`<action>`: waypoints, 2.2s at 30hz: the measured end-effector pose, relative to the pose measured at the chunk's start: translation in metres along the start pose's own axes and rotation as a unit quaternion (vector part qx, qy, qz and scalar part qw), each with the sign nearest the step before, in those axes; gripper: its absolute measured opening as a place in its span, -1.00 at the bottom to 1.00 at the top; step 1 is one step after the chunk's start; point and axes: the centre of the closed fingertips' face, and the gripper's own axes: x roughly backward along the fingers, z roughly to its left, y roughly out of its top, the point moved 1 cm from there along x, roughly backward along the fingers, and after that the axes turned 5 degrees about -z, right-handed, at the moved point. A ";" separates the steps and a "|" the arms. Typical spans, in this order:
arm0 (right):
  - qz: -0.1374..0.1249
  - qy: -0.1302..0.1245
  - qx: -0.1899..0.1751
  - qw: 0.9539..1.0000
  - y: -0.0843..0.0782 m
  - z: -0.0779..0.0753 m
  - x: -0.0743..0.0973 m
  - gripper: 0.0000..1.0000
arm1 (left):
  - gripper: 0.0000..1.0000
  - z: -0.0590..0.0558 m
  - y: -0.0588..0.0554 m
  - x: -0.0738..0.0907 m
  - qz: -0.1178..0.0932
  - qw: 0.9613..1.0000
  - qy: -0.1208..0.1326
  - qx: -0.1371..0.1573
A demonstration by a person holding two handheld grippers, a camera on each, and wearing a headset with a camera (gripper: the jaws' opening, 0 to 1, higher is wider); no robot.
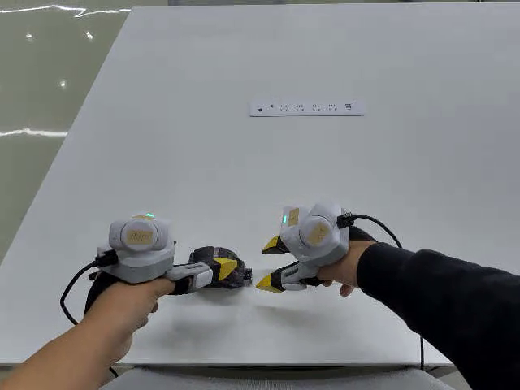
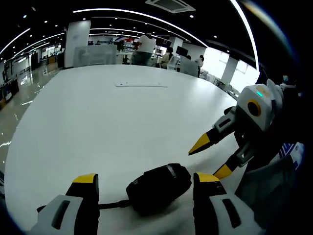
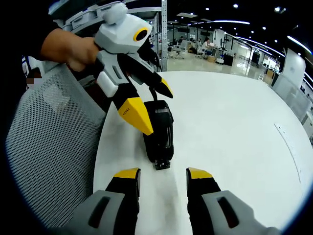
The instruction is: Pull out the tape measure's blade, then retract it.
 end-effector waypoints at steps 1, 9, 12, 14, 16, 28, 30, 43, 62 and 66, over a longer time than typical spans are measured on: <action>-0.006 -0.005 -0.005 1.000 0.001 0.000 0.003 -0.32 | 0.60 0.000 0.000 0.001 -0.003 1.000 -0.010 -0.002; -0.027 -0.031 -0.030 0.999 -0.003 -0.002 0.025 -0.26 | 0.89 0.001 -0.001 0.007 -0.010 0.999 -0.039 -0.031; -0.032 -0.043 -0.037 0.998 -0.009 -0.003 0.033 -0.21 | 0.95 0.001 0.000 0.009 -0.014 0.998 -0.050 -0.041; -0.034 -0.050 -0.043 0.997 -0.013 -0.005 0.038 -0.20 | 1.00 0.001 -0.001 0.011 -0.020 0.997 -0.056 -0.052; -0.037 -0.055 -0.050 0.997 -0.015 -0.006 0.043 -0.18 | 1.00 0.002 -0.001 0.012 -0.024 0.995 -0.063 -0.067; -0.049 -0.085 -0.067 0.993 -0.028 -0.006 0.072 0.00 | 1.00 0.016 0.002 0.026 -0.054 0.993 -0.071 -0.079; -0.052 -0.093 -0.063 0.992 -0.031 -0.006 0.078 0.02 | 1.00 0.018 0.000 0.027 -0.052 0.993 -0.073 -0.083; -0.074 -0.137 -0.103 0.982 -0.069 -0.004 0.117 0.25 | 1.00 0.034 -0.006 0.047 -0.038 0.990 -0.067 -0.121; -0.057 -0.196 -0.132 0.970 -0.117 -0.003 0.180 0.59 | 1.00 0.037 -0.019 0.072 -0.029 0.987 -0.082 -0.135; -0.052 -0.204 -0.140 0.968 -0.127 -0.003 0.189 0.67 | 1.00 0.046 -0.018 0.074 -0.032 0.989 -0.064 -0.128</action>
